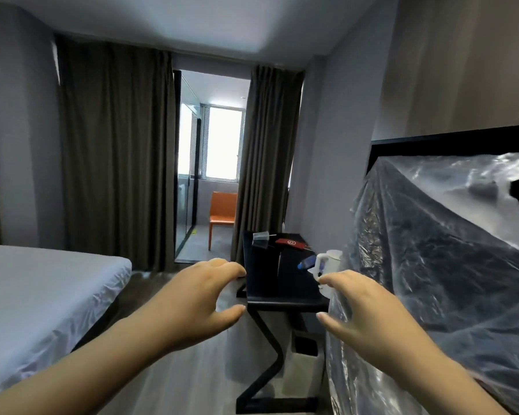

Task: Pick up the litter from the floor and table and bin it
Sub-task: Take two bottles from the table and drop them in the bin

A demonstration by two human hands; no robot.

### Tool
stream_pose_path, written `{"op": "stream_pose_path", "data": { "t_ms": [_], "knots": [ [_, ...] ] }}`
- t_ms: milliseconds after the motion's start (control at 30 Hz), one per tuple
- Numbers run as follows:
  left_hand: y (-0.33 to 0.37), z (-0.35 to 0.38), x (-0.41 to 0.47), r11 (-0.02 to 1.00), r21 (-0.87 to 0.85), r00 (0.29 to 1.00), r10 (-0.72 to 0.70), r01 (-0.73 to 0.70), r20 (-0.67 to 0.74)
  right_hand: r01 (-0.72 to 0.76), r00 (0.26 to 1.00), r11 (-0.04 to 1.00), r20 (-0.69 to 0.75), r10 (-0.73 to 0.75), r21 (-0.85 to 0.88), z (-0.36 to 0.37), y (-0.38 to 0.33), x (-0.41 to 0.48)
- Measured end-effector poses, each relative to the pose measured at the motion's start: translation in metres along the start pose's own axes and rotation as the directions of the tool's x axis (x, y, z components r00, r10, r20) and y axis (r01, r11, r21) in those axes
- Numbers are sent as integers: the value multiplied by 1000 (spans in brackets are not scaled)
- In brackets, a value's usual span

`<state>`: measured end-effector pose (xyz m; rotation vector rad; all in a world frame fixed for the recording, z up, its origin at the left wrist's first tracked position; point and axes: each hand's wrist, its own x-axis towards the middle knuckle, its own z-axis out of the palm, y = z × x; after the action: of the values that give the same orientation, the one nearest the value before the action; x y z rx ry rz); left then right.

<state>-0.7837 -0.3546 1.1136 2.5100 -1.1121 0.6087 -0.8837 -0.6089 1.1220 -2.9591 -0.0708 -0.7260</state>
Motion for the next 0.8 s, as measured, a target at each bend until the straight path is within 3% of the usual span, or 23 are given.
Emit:
{"op": "stream_pose_path", "data": {
  "t_ms": [333, 800],
  "knots": [
    [-132, 63, 98, 998, -58, 998, 0, 4, 61, -59, 993, 998, 98, 62, -30, 98, 17, 136],
    [-269, 163, 286, 1000, 7, 996, -18, 18, 87, -68, 994, 996, 88, 62, 64, 224, 109, 350]
  ]
}}
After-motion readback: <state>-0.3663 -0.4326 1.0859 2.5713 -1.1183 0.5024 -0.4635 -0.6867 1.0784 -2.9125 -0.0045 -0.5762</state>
